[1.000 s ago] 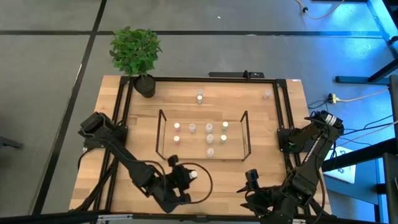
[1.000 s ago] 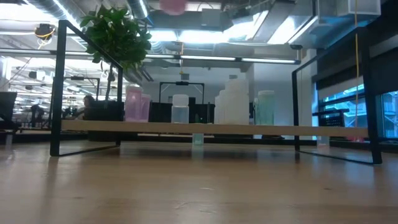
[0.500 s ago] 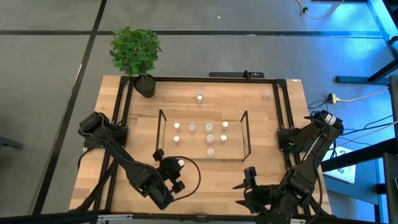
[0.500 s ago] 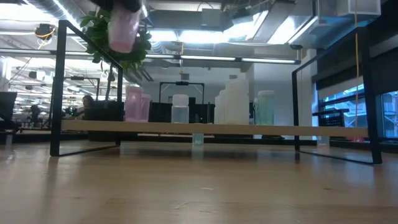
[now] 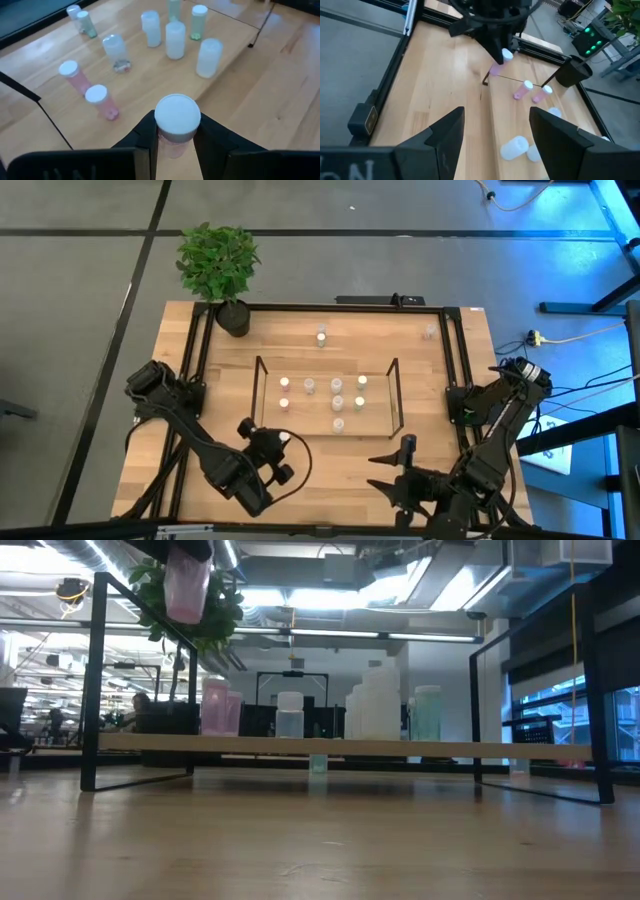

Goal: Pick and place medicine bottles onto shelf by color
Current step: Put the pink pill bottle on the shelf aligned with the other pink pill bottles

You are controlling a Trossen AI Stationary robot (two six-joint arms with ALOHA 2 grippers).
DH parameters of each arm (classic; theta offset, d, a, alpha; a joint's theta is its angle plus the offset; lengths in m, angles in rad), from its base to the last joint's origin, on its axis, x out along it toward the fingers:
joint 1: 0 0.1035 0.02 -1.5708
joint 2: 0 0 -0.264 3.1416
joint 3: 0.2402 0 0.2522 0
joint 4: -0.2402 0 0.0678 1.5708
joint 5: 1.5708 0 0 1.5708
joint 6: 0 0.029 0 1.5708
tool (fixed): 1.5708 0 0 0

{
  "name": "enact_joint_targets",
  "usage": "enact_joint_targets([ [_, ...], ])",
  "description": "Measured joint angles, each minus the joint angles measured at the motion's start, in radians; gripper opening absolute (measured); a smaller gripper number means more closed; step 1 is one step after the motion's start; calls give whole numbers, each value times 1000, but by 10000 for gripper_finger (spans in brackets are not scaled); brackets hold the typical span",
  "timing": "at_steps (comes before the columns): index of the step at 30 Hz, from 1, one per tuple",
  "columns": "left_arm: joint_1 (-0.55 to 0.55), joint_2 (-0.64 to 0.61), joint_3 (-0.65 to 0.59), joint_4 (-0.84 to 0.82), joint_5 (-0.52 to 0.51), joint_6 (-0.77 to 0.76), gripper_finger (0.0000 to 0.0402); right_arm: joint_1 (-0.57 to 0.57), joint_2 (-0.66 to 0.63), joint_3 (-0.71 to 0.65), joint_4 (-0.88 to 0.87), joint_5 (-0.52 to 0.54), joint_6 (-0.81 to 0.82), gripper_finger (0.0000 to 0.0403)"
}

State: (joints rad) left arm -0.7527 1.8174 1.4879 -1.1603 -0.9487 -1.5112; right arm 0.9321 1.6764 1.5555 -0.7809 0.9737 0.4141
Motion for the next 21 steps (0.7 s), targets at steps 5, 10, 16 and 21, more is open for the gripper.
enact_joint_targets([
  [5,10,39,-1,0,8,-20,86,0,0,0,8,0,0,226],
  [10,20,59,-1,1,9,-36,86,0,0,0,7,-63,0,226],
  [16,31,62,-1,0,-1,-61,86,0,0,0,7,-215,0,226],
  [21,68,62,-1,1,12,-84,86,0,0,0,7,-350,0,226],
])
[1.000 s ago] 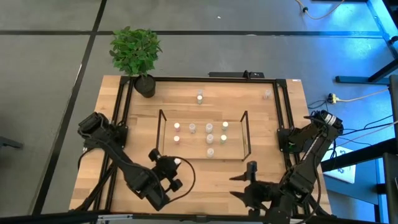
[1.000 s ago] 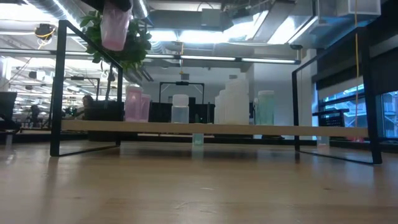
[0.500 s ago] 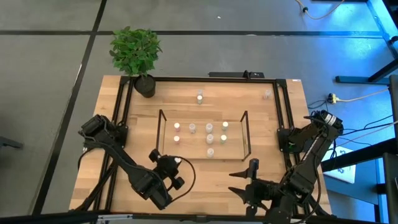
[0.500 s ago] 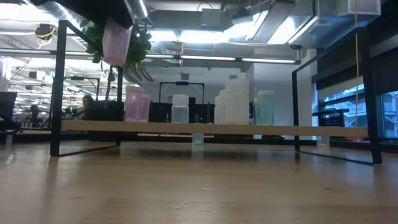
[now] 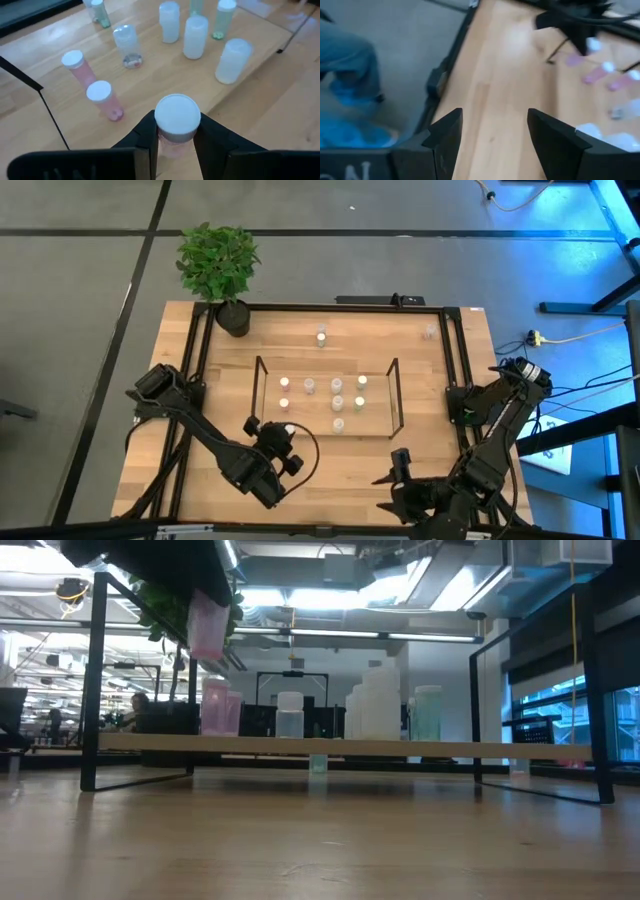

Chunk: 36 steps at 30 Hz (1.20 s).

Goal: Pick and place medicine bottles onto shelf by color
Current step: Put the pink pill bottle on the shelf aligned with the other pink pill bottles

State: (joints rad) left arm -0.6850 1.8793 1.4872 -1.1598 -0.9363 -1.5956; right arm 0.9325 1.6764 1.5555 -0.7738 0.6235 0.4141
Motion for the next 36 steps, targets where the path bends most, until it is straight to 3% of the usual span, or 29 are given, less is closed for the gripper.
enact_joint_targets([
  [11,-7,0,-15,26,21,-39,86,0,0,0,0,-172,0,226],
  [19,-45,0,-105,28,15,-158,86,0,0,0,0,-175,0,226],
  [36,-47,0,-112,63,9,-96,86,0,0,0,0,-173,0,226],
])
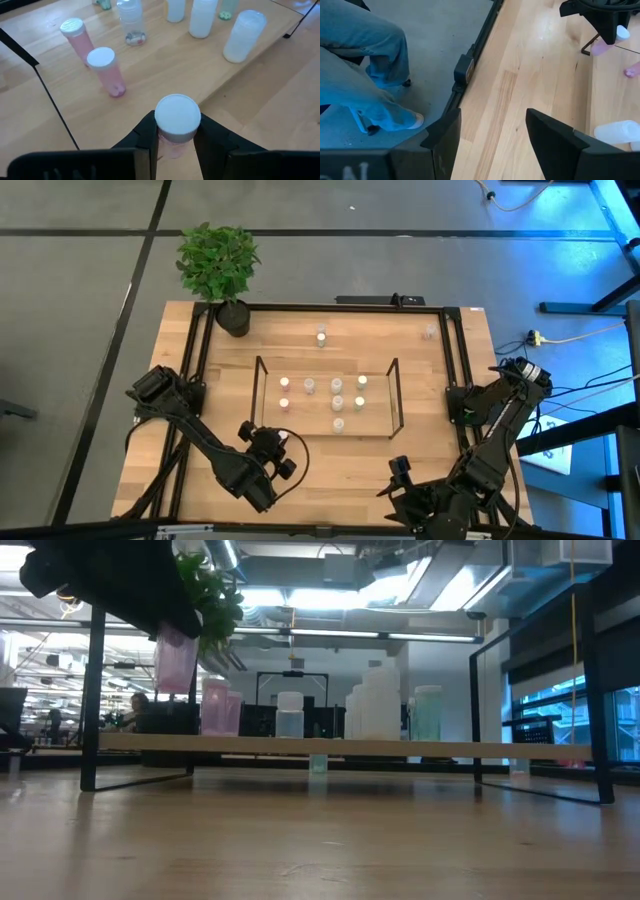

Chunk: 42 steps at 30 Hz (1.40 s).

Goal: Pick and place medicine bottles onto shelf by color
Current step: Put the pink pill bottle on the shelf aligned with the other pink pill bottles

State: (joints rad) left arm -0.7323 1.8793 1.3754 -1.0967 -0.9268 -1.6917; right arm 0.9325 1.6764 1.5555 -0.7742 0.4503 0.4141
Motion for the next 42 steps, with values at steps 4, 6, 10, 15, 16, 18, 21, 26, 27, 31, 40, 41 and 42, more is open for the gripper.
enact_joint_targets([
  [4,1,0,0,1,-3,0,86,-1,0,0,0,0,-4,226],
  [6,1,0,0,3,-12,0,86,-1,0,0,0,1,-5,226],
  [10,2,0,0,16,-30,3,86,-3,0,0,0,41,4,226],
  [15,8,0,0,20,-30,27,86,-3,0,0,0,219,24,226],
  [16,10,0,0,20,-30,27,86,-4,0,0,0,253,22,226],
  [18,12,0,0,20,-30,29,86,-4,0,0,-1,300,21,226],
  [21,19,0,0,21,-29,43,86,-4,0,0,-4,325,22,226],
  [26,21,0,0,44,-29,78,86,-4,-1,-6,-7,324,27,226],
  [27,22,0,0,44,-30,79,86,-4,-1,-6,-8,321,27,226],
  [31,32,0,-9,45,-34,78,86,-4,2,-6,-5,315,28,226],
  [40,88,0,-31,83,-38,22,86,-4,3,-7,-4,316,30,226],
  [41,92,0,-32,85,-40,22,86,-4,3,-7,-3,316,30,226],
  [42,96,0,-31,85,-40,23,86,-4,3,-7,-3,316,29,226],
])
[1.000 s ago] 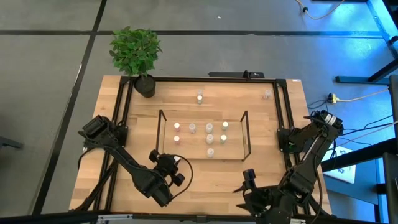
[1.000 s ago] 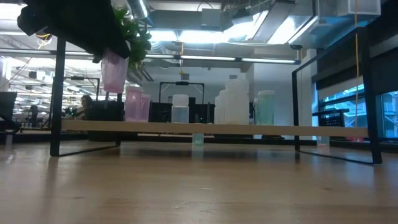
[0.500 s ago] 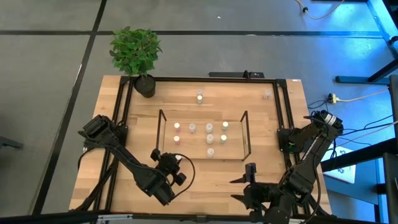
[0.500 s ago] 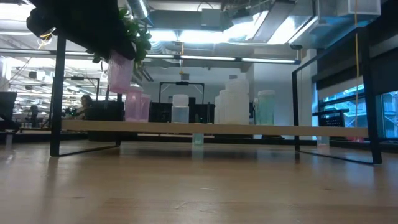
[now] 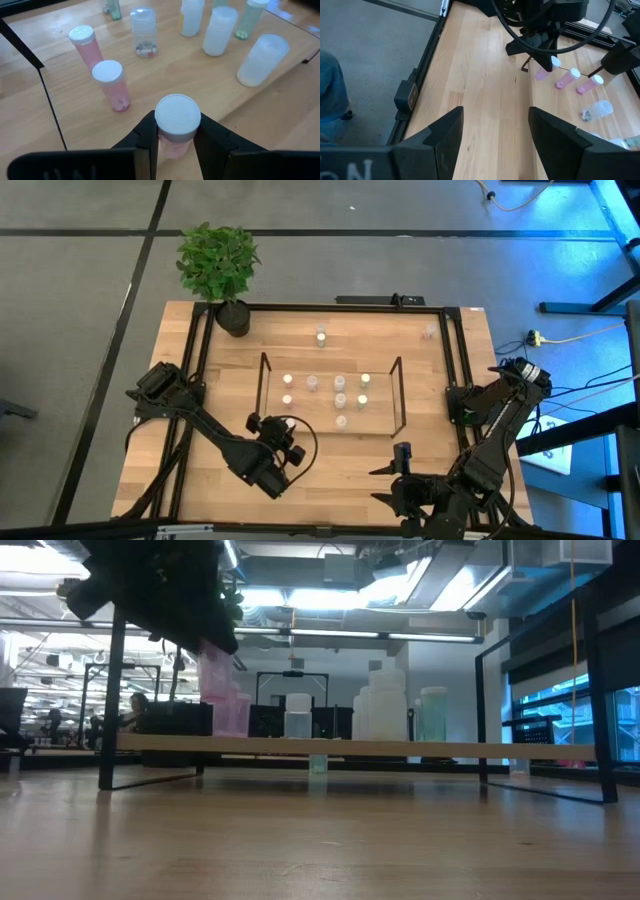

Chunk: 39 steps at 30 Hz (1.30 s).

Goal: Pick and place medicine bottles onto shelf by color
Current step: Put the pink pill bottle on the shelf aligned with the other pink pill bottles

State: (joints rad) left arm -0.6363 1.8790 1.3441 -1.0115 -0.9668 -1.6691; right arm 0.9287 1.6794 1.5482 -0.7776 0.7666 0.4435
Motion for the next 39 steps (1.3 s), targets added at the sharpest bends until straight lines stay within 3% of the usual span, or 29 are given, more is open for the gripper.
enact_joint_targets([
  [7,-1,0,12,-12,20,5,86,0,0,0,0,0,-1,226],
  [15,-14,-1,139,-105,29,88,86,0,2,-1,0,0,0,226],
  [21,22,-3,223,-119,120,254,86,0,2,-1,0,0,0,226],
  [28,110,-2,230,-159,313,320,86,0,2,-1,3,0,1,226],
  [35,160,-2,230,-157,379,473,86,0,2,-1,2,0,26,226],
  [39,162,-2,230,-155,363,489,86,0,2,-1,2,0,25,226],
])
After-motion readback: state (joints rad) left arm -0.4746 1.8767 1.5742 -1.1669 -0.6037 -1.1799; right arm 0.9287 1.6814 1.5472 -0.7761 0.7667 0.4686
